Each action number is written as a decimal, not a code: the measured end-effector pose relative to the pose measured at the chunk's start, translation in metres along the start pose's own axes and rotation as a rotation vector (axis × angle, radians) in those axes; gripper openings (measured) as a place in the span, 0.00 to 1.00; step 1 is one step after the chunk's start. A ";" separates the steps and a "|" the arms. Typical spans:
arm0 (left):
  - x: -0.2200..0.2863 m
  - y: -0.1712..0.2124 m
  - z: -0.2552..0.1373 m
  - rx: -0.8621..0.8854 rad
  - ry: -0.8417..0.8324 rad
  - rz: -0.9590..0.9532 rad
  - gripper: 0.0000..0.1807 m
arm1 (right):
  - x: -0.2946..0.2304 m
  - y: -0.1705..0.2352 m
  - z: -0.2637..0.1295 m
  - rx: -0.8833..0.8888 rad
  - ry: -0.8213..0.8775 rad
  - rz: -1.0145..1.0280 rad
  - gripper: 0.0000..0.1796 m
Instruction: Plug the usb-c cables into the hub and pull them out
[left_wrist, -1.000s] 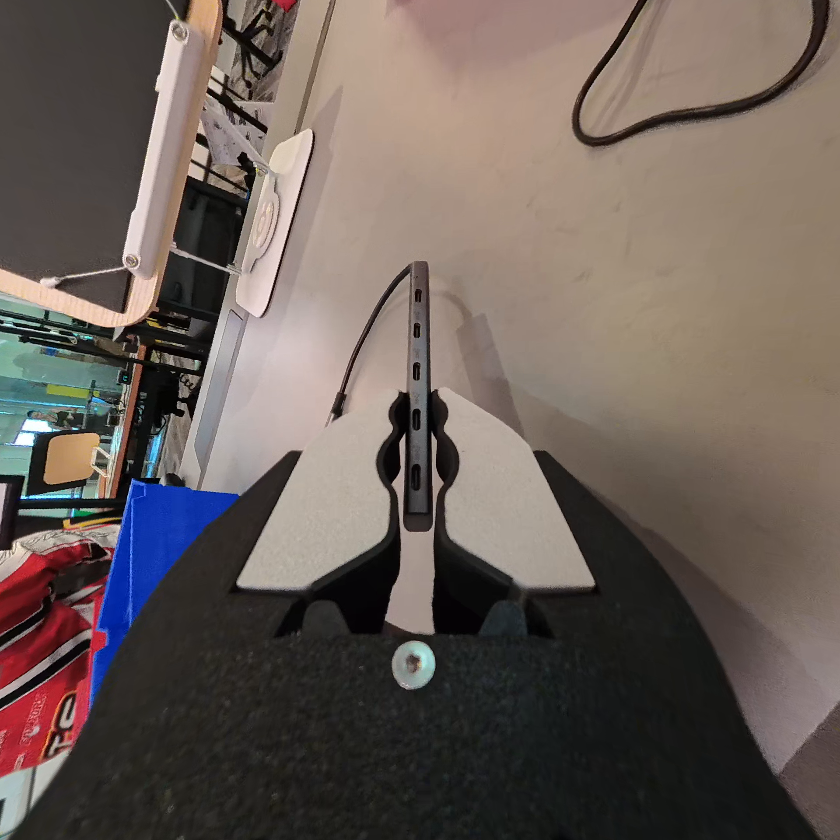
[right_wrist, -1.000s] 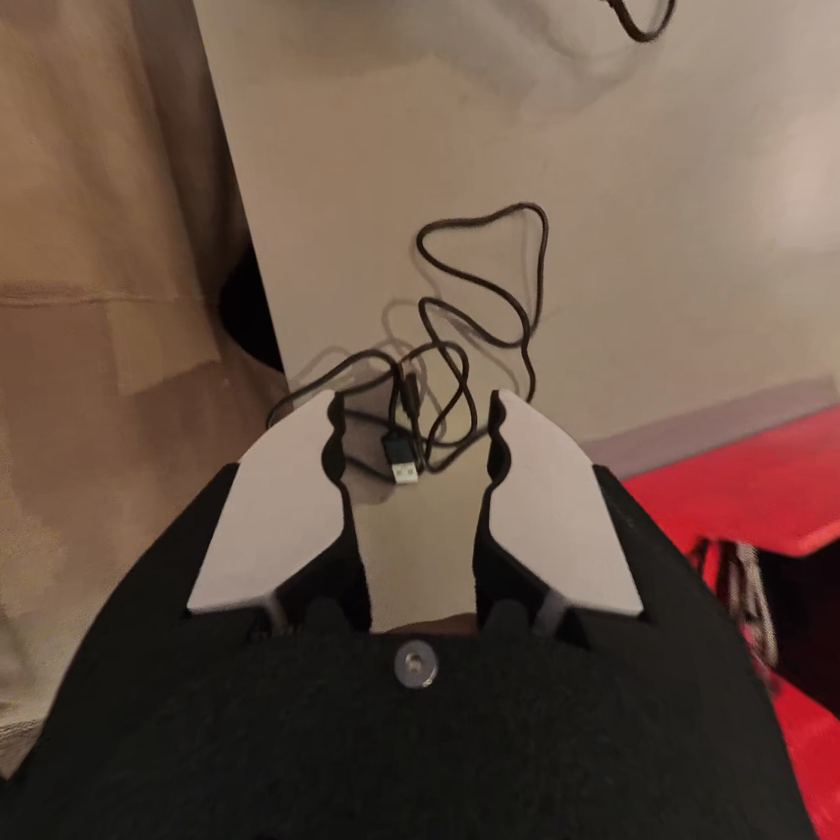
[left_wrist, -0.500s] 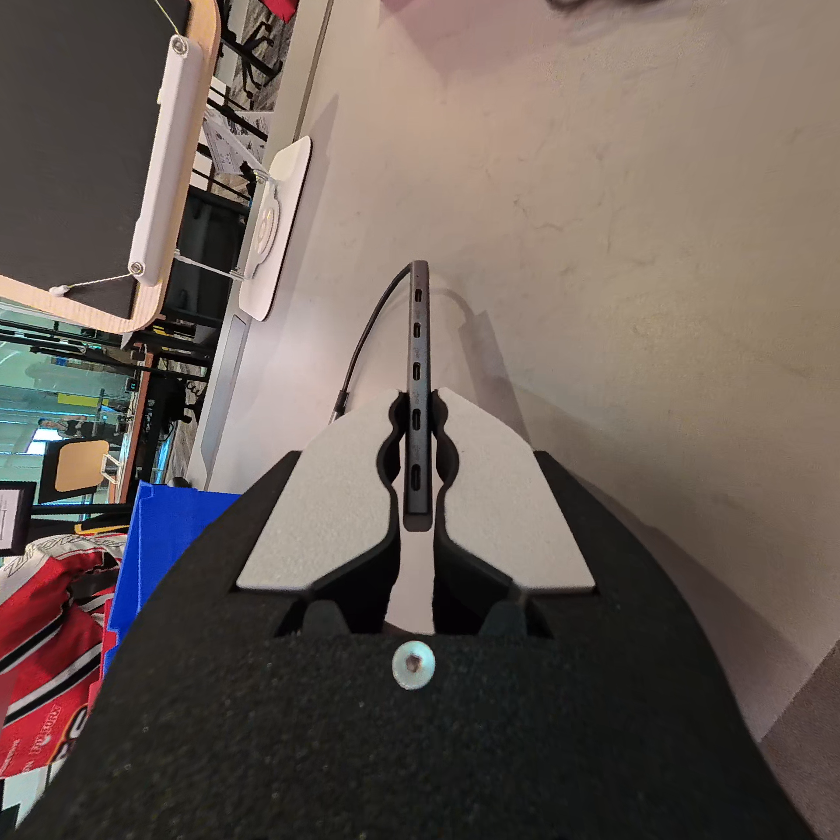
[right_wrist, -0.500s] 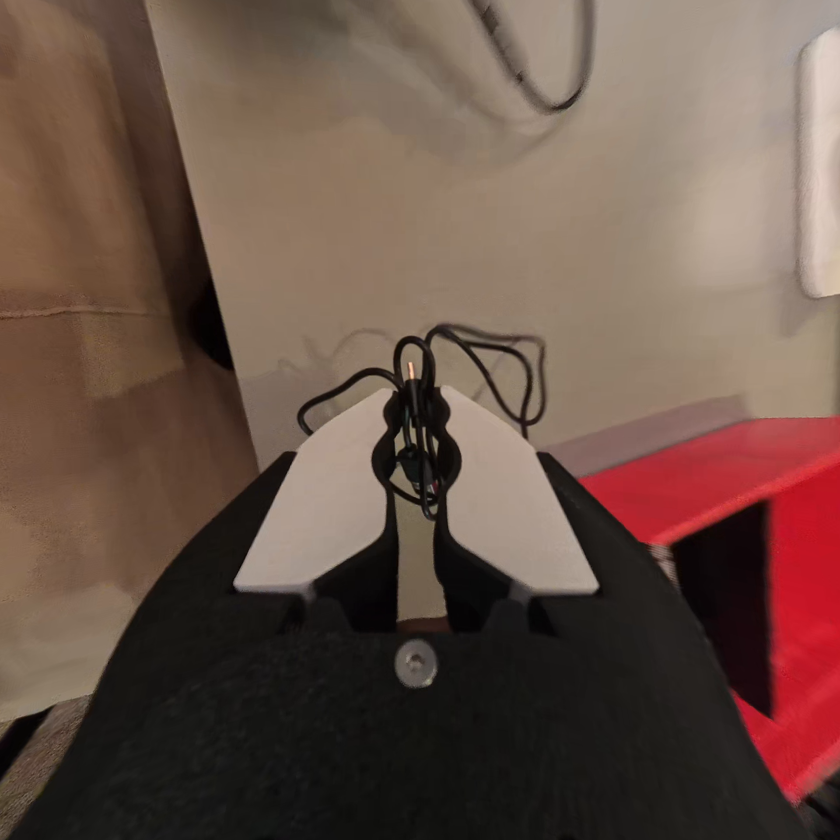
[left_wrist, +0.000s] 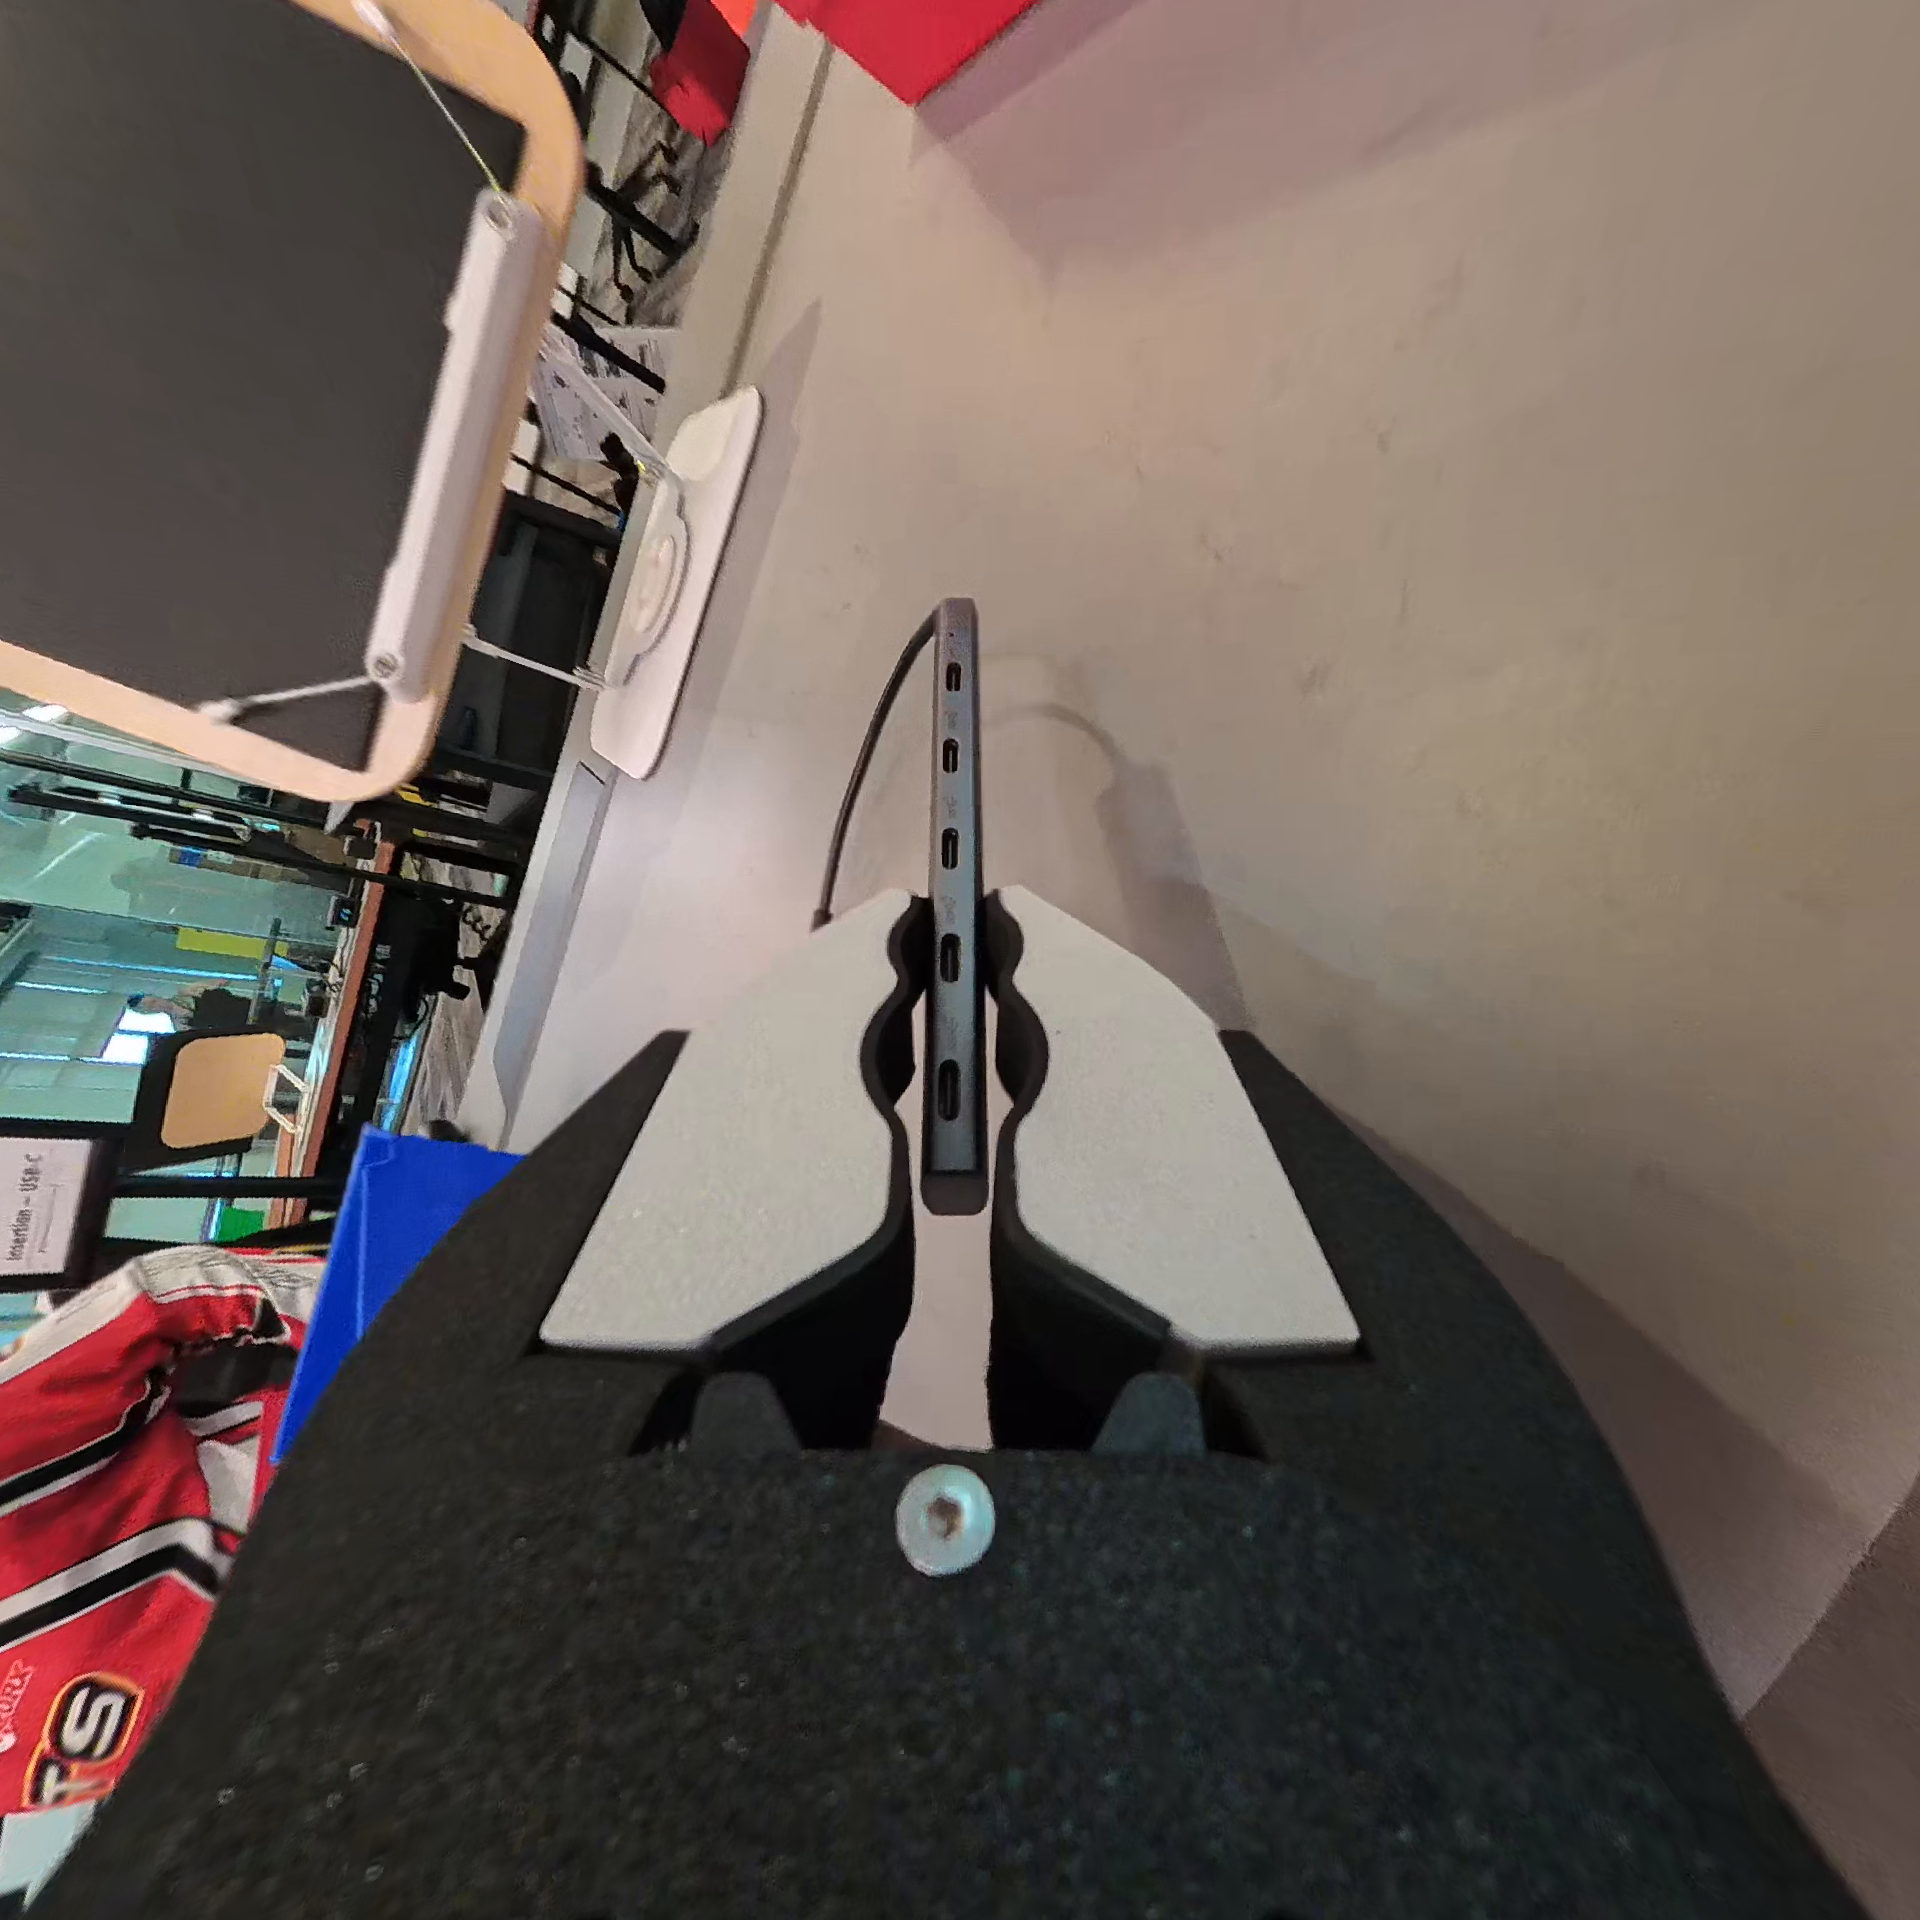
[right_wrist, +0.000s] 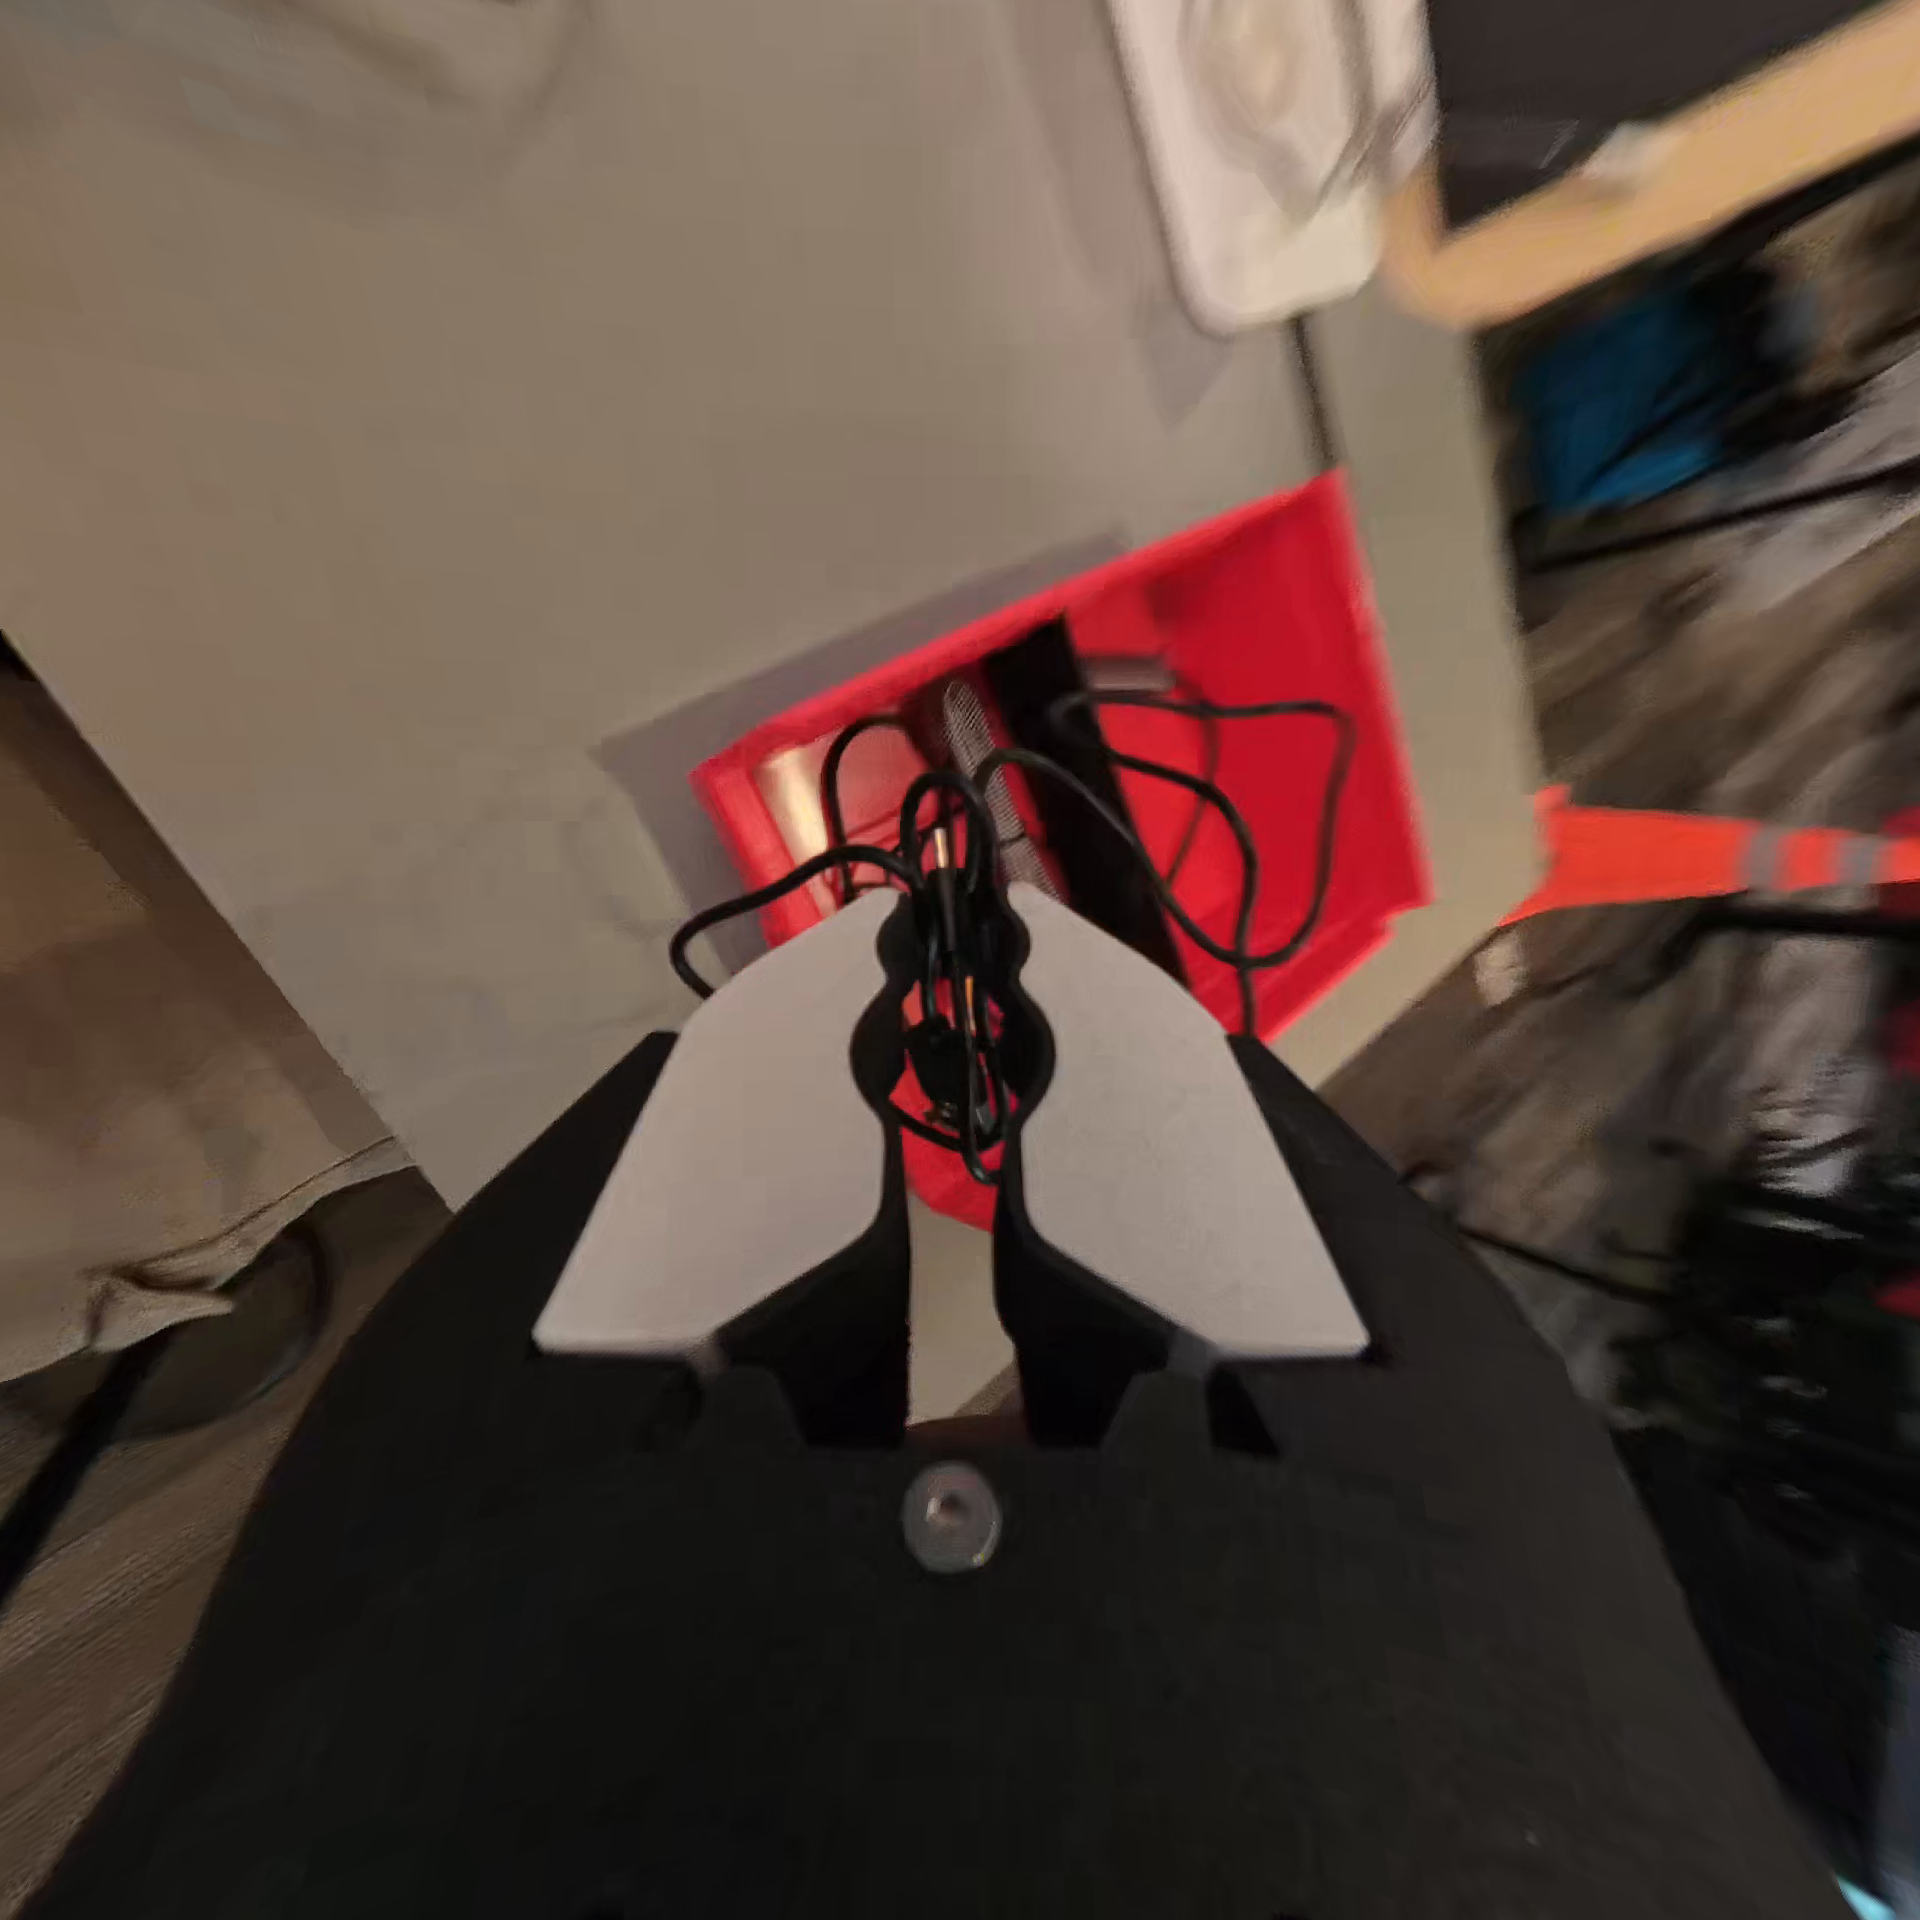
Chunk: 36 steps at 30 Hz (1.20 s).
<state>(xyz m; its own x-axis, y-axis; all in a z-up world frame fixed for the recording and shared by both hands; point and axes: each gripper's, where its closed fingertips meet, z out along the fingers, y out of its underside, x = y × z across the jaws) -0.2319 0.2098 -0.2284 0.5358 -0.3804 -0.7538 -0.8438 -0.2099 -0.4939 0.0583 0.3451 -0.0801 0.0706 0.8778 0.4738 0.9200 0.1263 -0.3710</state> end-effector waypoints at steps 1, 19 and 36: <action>-0.002 -0.005 -0.002 0.019 -0.012 -0.003 0.05 | 0.004 0.013 0.022 -0.039 -0.049 0.037 0.07; -0.006 -0.023 -0.014 0.114 -0.046 0.006 0.05 | 0.014 0.087 0.167 -0.165 -0.216 0.392 0.25; -0.046 -0.086 -0.076 0.824 0.589 -0.991 0.05 | -0.184 -0.163 0.027 1.182 -0.973 0.714 0.20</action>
<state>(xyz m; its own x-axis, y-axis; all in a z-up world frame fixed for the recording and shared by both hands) -0.1859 0.1769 -0.1185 0.6235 -0.7454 0.2358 0.2366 -0.1075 -0.9656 -0.1152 0.1759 -0.1284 -0.3460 0.7898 -0.5064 0.0085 -0.5371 -0.8435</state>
